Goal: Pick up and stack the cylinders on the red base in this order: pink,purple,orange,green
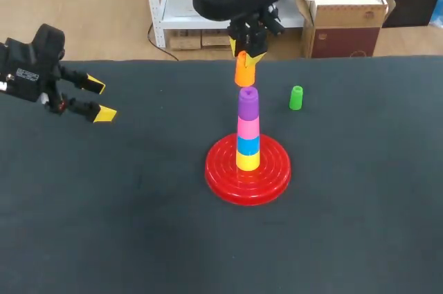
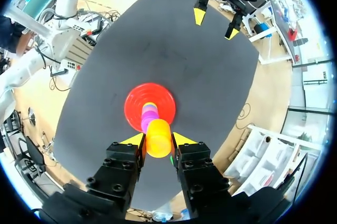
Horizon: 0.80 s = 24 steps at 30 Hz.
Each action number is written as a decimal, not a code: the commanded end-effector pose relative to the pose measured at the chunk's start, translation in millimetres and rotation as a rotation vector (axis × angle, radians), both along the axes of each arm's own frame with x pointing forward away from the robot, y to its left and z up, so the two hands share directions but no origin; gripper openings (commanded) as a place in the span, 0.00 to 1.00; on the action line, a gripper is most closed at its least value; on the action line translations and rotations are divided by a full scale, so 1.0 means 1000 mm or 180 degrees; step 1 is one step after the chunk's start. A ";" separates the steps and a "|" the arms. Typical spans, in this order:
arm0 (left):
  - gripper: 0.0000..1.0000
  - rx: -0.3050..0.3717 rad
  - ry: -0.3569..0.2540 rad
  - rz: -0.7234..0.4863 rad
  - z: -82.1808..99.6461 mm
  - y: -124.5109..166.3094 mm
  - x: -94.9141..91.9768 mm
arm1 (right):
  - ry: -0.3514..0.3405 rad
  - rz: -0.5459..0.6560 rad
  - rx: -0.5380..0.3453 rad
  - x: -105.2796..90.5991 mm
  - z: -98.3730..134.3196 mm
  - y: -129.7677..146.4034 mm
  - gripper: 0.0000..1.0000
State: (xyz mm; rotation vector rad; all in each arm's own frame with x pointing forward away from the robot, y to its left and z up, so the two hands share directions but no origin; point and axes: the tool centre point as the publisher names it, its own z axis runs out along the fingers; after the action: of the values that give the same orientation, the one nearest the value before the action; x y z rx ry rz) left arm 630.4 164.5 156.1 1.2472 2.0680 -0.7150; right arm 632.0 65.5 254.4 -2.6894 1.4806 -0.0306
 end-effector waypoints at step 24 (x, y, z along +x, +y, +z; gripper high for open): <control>1.00 -0.0008 -0.0010 -0.0005 -0.001 0.001 0.000 | 0.0096 0.0139 -0.0108 0.005 -0.017 -0.009 0.00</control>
State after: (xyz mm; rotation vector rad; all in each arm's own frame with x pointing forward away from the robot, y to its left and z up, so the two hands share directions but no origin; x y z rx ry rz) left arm 630.4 164.5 156.1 1.2472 2.0680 -0.7150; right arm 631.0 53.1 238.7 -2.7495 1.4404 -0.0261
